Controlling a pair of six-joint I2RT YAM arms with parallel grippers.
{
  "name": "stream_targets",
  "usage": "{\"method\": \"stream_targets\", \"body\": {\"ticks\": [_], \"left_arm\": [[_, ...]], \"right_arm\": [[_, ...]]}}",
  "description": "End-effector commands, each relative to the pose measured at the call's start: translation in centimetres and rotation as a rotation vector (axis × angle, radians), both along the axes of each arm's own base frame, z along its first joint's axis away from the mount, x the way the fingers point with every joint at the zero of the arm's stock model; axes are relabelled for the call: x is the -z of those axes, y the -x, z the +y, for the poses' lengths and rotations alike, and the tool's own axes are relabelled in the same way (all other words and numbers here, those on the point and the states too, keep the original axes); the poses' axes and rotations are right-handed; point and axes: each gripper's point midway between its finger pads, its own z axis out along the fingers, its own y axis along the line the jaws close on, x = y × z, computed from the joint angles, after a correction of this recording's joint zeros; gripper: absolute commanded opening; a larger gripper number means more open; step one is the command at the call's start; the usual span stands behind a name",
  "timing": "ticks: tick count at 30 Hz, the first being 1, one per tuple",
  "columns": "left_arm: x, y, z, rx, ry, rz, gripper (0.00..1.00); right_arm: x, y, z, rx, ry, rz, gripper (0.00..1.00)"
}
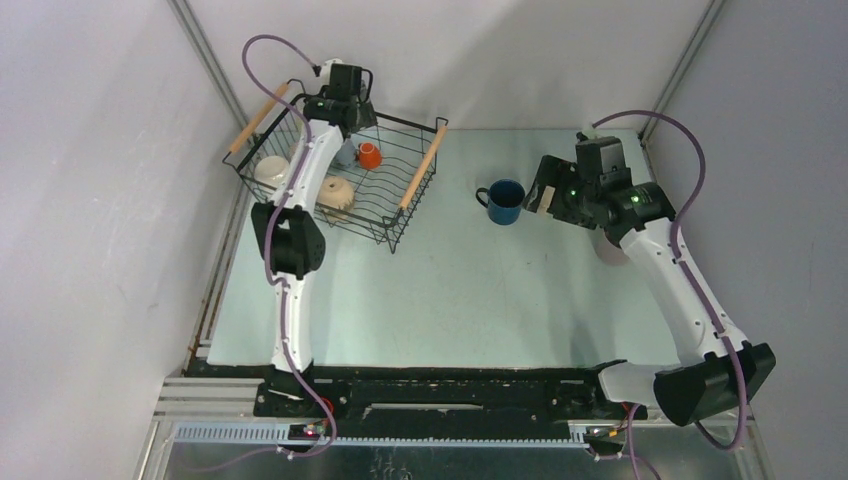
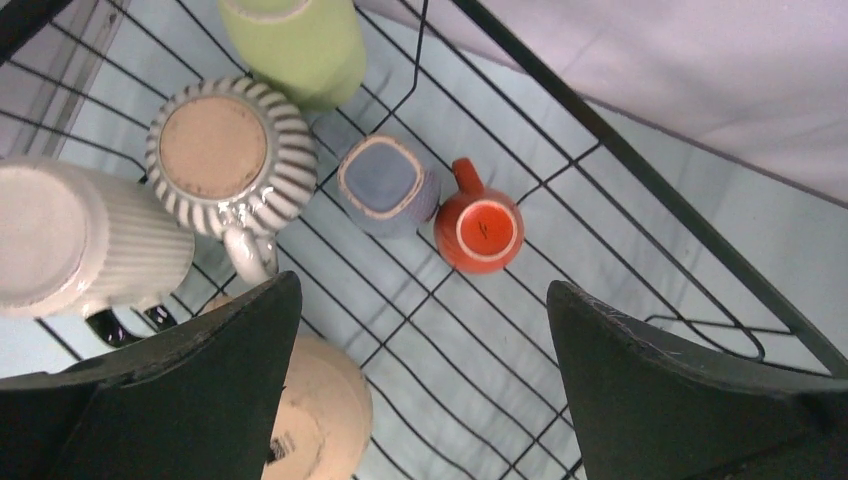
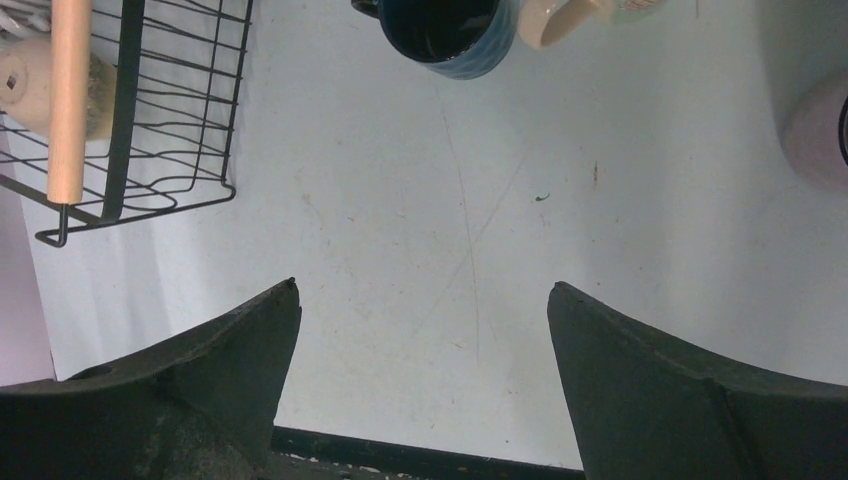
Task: Unload the cups from the dish rack
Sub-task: Unload the cup from the dish rack.
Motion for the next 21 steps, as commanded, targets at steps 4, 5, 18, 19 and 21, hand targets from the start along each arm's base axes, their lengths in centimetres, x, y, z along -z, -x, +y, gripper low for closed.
{"method": "stream_targets", "body": {"ticks": [4,5,18,19,21], "left_arm": [[-1.7,-4.1,1.2,-0.029,-0.03,-0.153,1.0],[-1.4,-4.3,1.5,-0.041,-0.026,-0.155,1.0],[2.3,-6.6,3.6,-0.13,0.007,-0.171,0.93],[2.6,-6.6,3.7,-0.144,0.011,-0.169,0.92],[3.1,-6.5,4.1,-0.177,0.016,-0.165,0.9]], "right_arm": [[-1.5,0.5,1.1,-0.06,-0.006,-0.07,1.0],[-1.5,0.5,1.2,-0.063,-0.007,-0.073,1.0],[-1.0,0.8,3.1,-0.139,-0.017,-0.074,1.0],[-0.8,0.7,3.2,-0.143,-0.017,-0.071,1.0],[-0.7,0.6,3.6,-0.151,-0.02,-0.07,1.0]]}}
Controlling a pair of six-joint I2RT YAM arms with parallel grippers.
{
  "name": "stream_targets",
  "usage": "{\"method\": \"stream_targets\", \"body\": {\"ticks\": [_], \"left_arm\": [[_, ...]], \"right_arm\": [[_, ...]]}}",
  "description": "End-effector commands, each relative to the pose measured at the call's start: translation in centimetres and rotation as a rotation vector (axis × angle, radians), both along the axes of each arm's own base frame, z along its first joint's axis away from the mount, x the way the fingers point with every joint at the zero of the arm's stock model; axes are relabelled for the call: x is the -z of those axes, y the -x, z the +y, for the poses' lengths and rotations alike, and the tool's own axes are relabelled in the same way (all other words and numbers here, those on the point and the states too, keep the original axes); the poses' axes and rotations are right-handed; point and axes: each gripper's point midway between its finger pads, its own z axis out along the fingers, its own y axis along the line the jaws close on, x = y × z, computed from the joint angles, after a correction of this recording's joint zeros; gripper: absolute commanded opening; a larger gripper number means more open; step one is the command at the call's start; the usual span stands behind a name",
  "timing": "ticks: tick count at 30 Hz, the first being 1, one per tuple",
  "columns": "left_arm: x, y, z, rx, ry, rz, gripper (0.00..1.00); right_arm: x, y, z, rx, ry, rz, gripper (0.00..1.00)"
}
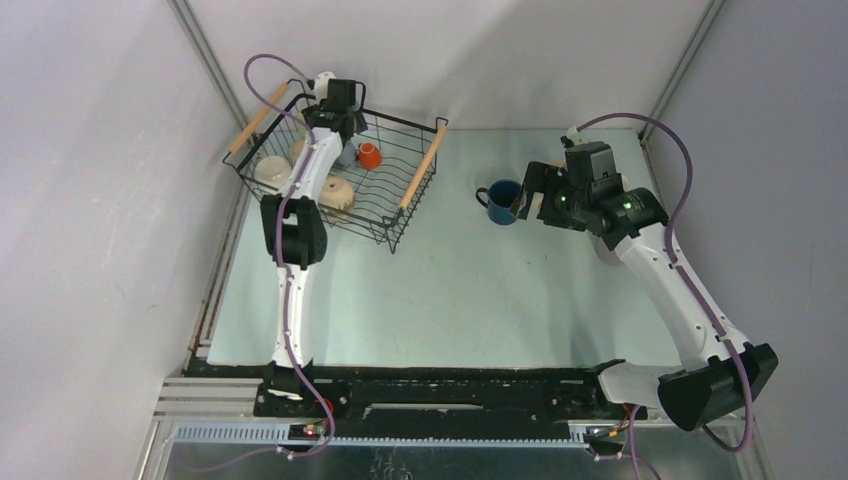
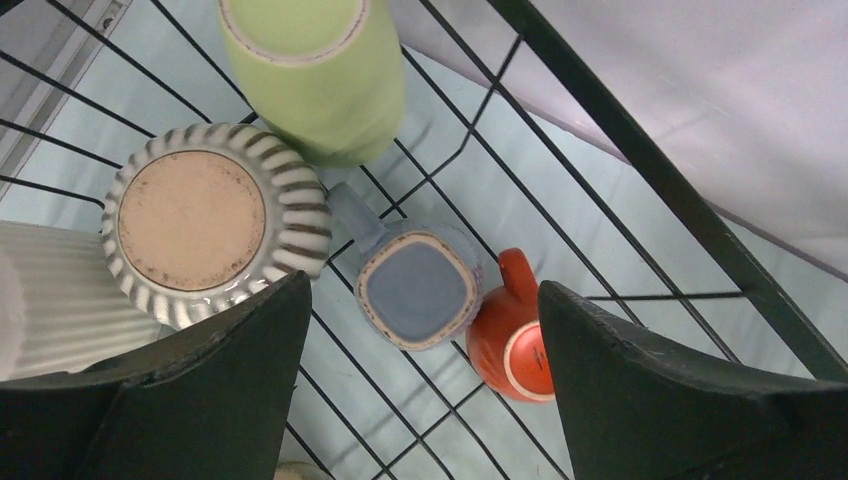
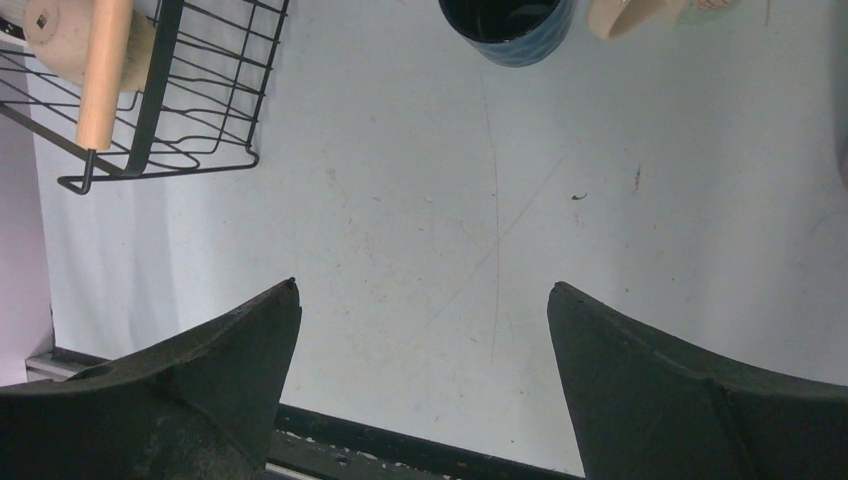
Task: Unload the cups from the dish rack
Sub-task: Unload the cup from the dish rack.
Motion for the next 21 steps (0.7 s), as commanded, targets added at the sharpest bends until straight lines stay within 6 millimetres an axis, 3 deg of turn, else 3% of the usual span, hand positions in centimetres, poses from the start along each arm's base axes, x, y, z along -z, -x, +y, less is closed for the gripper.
{"method": "stream_targets", "body": {"ticks": [1,12,21], "left_arm": [[-2.7,-1.3,1.0,-0.1,0.032,-0.117,0.89],[-0.3,-1.5,2.7,-0.183,0.125,-0.104,0.8],[2.0,-1.6,2.5,-0.19,0.185,-0.074,0.78]], "right_arm": [[-0.6,-0.3,1.2,-0.051,-0.01,-0.043,1.0],[0.6,-0.5,2.2,-0.081,-0.005,-0.022,1.0],[1.1,-0.7,2.9,-0.095,-0.01,-0.01,1.0]]}}
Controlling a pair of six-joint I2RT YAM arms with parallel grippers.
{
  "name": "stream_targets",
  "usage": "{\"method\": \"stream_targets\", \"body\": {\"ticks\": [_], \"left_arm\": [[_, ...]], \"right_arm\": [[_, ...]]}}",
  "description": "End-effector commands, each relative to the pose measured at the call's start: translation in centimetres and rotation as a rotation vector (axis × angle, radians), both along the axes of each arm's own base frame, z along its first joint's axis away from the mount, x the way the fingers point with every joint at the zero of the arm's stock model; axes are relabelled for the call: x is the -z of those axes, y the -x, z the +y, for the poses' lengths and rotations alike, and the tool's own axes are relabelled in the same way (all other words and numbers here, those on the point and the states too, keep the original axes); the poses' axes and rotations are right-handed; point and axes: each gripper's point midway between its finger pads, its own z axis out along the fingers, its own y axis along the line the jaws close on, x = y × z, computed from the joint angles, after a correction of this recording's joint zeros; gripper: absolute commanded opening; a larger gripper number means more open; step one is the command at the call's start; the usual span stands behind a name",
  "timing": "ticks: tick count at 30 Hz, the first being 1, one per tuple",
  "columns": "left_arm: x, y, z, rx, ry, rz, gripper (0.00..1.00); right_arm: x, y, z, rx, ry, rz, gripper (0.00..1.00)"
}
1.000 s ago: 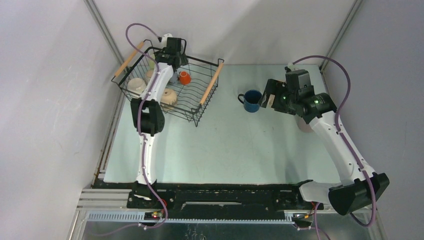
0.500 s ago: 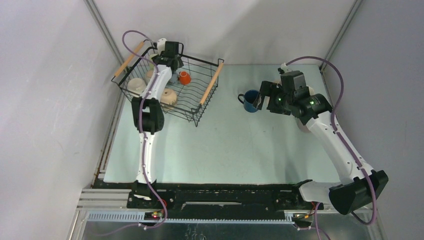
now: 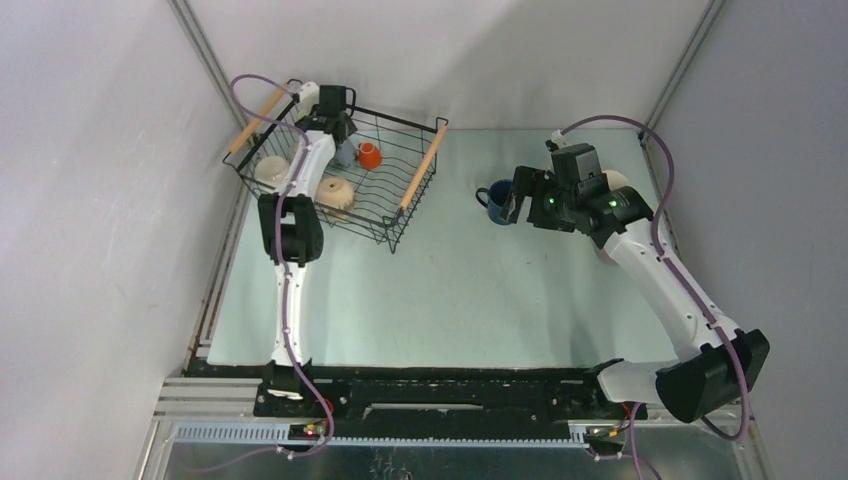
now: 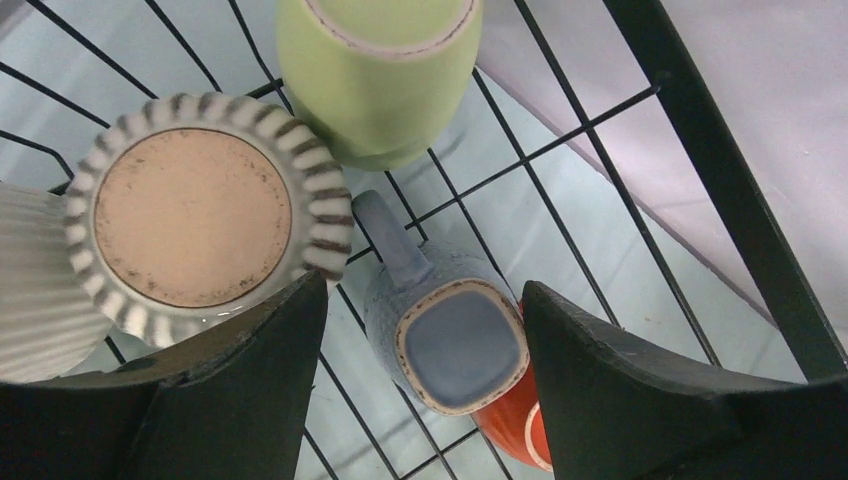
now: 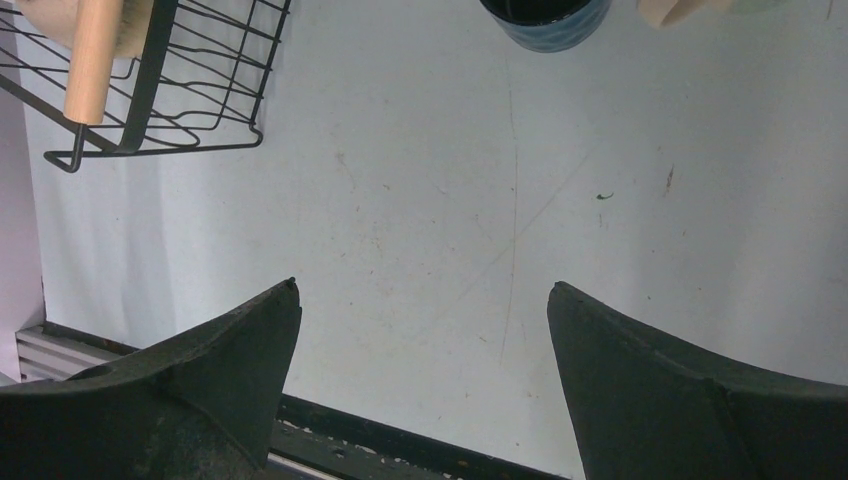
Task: Unload the cups from the dish rack
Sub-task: Unload the cup from the dish rack.
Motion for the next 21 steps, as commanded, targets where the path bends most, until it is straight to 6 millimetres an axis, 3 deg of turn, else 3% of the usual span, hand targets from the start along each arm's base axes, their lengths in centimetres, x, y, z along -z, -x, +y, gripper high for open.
{"method": "stream_targets", "body": {"ticks": [1,14,18,21], "left_arm": [[-0.8,-0.9,-0.1,-0.021,0.051,-0.046,0.78],[0.2,-1.4,-0.9,0.005,0.106,-0.046,0.74],[-0.2,-1.4,-0.9,0.013,0.106,-0.048,0.65],[-1.3,-1.2,-0.9,0.019,0.102,-0.058,0.51]], "right_arm": [[-0.5,-0.6,0.9,-0.03,-0.009,-0.035,1.0],[0.0,-0.8,1.5,-0.044,-0.012,-0.026,1.0],[-0.1,-0.9,1.6,-0.048,-0.016,-0.031,1.0],[-0.3,-0.9,1.7,-0.049,-0.022,-0.036,1.0]]}}
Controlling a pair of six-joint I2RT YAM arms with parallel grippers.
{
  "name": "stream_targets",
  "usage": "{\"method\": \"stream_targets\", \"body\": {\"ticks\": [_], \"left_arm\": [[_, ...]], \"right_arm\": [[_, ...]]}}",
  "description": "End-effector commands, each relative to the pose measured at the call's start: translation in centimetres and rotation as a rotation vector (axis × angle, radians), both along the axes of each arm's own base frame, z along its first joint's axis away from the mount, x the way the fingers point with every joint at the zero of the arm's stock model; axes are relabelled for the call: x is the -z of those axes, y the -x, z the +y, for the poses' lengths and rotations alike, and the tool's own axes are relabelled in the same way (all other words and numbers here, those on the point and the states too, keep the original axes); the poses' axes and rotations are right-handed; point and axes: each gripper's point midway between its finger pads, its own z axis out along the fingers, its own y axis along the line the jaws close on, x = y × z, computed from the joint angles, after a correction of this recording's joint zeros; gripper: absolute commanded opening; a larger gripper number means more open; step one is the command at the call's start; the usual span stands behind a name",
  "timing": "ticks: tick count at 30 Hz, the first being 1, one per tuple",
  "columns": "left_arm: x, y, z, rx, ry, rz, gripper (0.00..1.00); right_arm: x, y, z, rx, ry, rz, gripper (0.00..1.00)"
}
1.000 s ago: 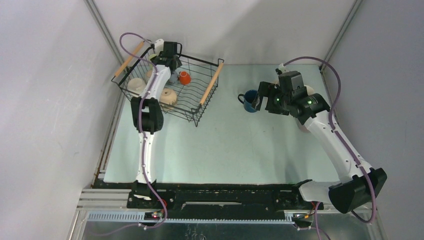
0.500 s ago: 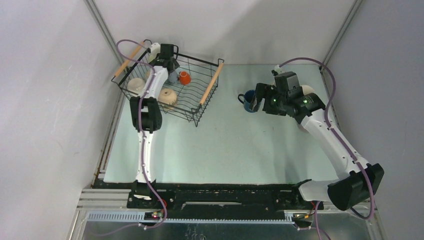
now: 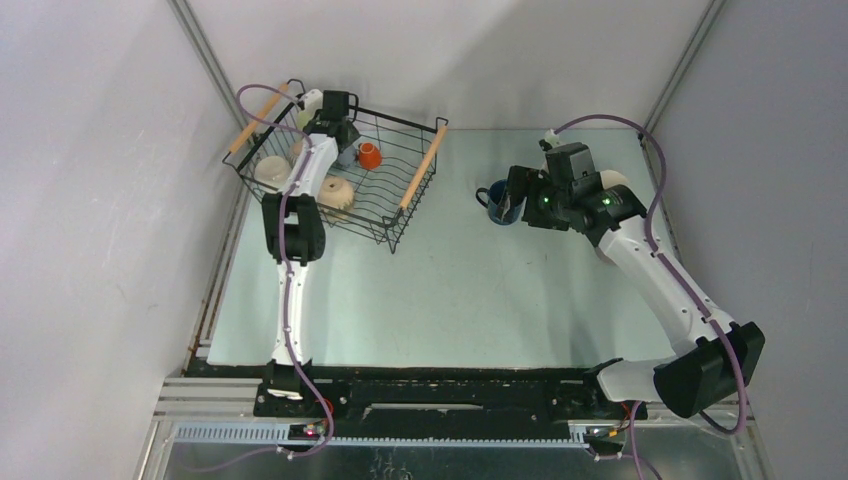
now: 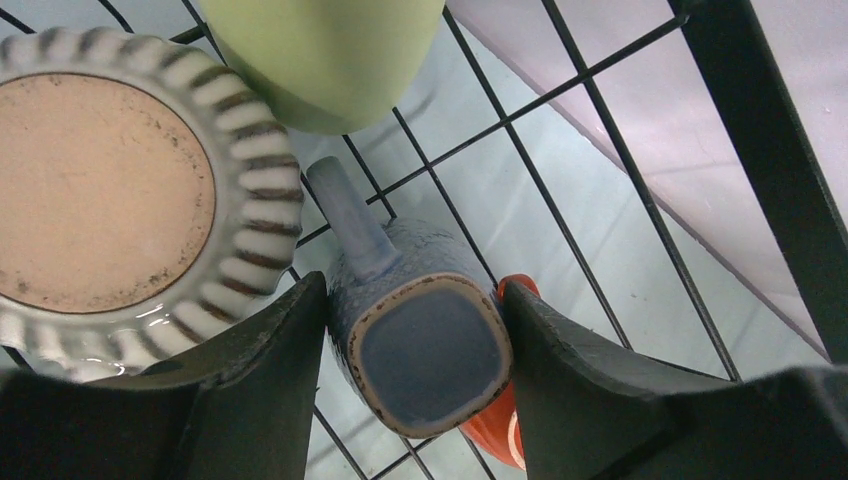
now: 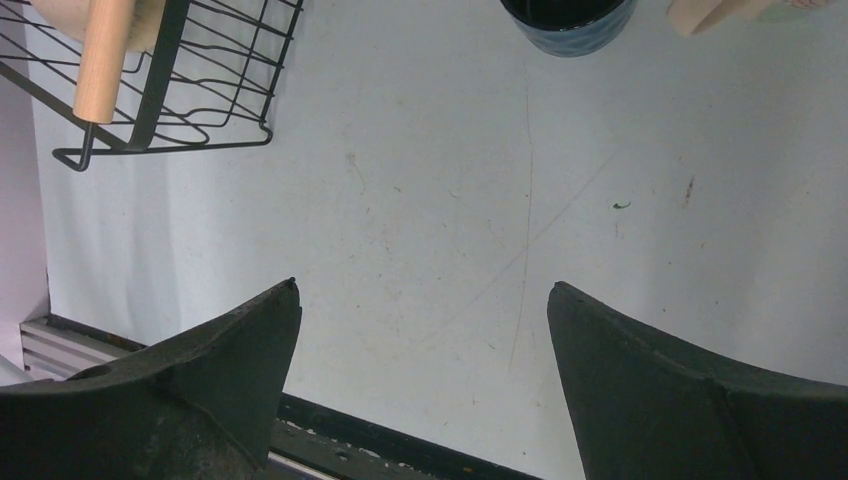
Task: Unload the cups from the dish rack
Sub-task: Unload the cup from the dish rack.
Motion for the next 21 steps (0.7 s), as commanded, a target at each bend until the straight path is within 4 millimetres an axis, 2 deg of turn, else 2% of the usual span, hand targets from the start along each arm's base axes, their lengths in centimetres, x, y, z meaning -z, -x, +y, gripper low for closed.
{"method": "stream_targets", "body": {"ticks": [1,6,10,16,21], "left_arm": [[-4.4,-0.5,0.4,-0.008,0.004,-0.076,0.46],[-7.9,0.0,0.1,0.014,0.01,-0.123,0.28],[-10.3,0.4,-0.6,0.048,0.032,-0.154,0.19],[-12.2,1.3,-1.5,0.092,0.06,-0.162,0.14],[-12.6,2.0,-2.0,0.12,0.077,-0.148,0.12]], "right_arm": [[-0.7,-0.4,0.8,-0.028,-0.015,-0.038,1.0],[-1.1,-0.1,0.9,-0.031,-0.021,-0.049,1.0],[-1.4,0.2,1.0,-0.032,-0.026,-0.055,1.0],[-1.7,0.5,1.3,-0.036,-0.031,-0.061,1.0],[-1.6,0.7,1.8,-0.049,-0.044,-0.054,1.0]]}}
